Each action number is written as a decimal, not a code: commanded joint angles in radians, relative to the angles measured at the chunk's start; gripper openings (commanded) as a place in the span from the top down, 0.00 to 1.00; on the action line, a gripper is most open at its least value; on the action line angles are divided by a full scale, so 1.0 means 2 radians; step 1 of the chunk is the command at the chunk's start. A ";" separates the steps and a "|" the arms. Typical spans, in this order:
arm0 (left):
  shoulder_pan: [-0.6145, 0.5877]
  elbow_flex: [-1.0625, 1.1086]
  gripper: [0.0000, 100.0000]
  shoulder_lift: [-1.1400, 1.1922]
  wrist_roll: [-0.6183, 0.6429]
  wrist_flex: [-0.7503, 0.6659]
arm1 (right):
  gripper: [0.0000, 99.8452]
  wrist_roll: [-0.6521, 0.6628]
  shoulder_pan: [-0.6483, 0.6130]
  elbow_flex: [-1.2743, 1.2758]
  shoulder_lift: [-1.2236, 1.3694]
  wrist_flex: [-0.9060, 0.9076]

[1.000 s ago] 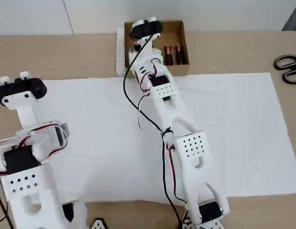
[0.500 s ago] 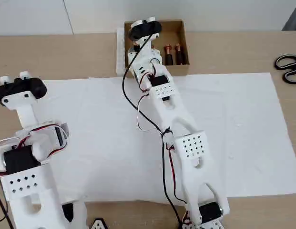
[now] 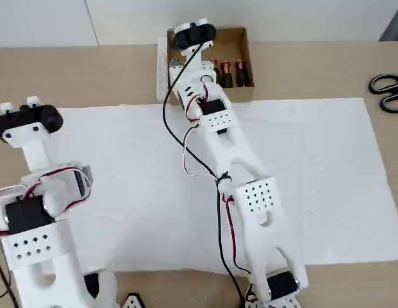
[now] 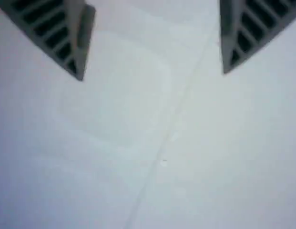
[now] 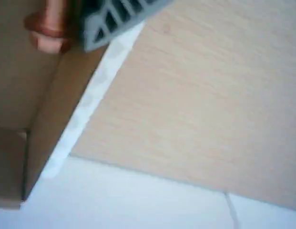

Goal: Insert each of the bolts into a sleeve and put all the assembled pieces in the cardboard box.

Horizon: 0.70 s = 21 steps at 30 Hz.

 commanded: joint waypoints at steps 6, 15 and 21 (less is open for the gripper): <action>-0.002 -0.006 0.82 -0.012 -0.002 0.000 | 0.80 0.005 0.005 -0.190 -0.018 0.126; -0.002 -0.066 0.82 -0.012 0.002 0.002 | 0.80 0.005 0.036 -0.386 -0.055 0.337; -0.002 -0.110 0.82 -0.012 -0.002 0.014 | 0.80 0.005 0.072 -0.383 -0.198 0.504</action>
